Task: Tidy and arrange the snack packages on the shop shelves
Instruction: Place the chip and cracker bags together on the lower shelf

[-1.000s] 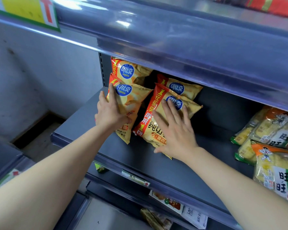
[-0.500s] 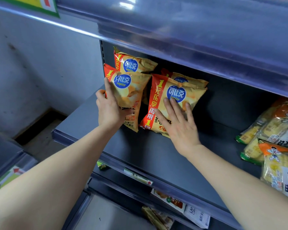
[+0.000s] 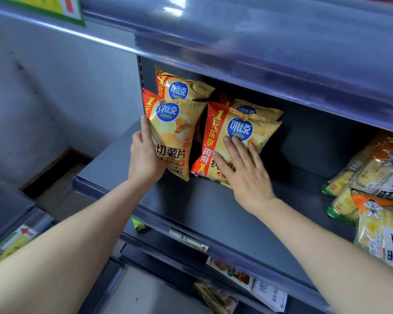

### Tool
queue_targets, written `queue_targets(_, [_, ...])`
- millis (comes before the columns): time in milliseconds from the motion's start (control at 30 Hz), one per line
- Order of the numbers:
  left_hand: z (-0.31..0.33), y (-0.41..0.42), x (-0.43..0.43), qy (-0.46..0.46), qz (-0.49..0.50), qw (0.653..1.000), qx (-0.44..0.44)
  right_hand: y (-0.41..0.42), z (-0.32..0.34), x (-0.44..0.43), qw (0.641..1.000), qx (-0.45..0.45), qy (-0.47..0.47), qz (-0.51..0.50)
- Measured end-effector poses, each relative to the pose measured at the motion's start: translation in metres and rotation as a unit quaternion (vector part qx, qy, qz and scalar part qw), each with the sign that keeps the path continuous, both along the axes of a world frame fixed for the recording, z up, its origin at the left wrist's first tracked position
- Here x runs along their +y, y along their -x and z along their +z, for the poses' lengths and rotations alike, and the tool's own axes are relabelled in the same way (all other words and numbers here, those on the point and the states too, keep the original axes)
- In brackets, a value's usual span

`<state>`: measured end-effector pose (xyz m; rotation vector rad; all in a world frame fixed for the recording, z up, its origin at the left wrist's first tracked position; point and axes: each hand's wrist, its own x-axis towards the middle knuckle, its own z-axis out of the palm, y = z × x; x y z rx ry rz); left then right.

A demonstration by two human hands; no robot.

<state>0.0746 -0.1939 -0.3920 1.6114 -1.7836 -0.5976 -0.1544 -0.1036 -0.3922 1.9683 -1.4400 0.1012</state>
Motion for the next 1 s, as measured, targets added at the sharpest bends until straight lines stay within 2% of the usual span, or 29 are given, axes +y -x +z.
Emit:
queue_targets(233, [-0.002,-0.002,-0.001,0.004,-0.007,0.999,-0.039,-0.002,0.003,0.002,1.000,0.005,0.005,-0.011])
queue_targets(533, [0.000,-0.005,0.004,-0.069,0.034,0.995,-0.055,-0.004,0.001,0.007,0.999,-0.013,0.029,-0.008])
queue_targets(1000, [0.010,-0.007,0.019,-0.062,0.054,0.992,-0.091,-0.007,0.003,0.021,0.999,-0.025,-0.017,-0.024])
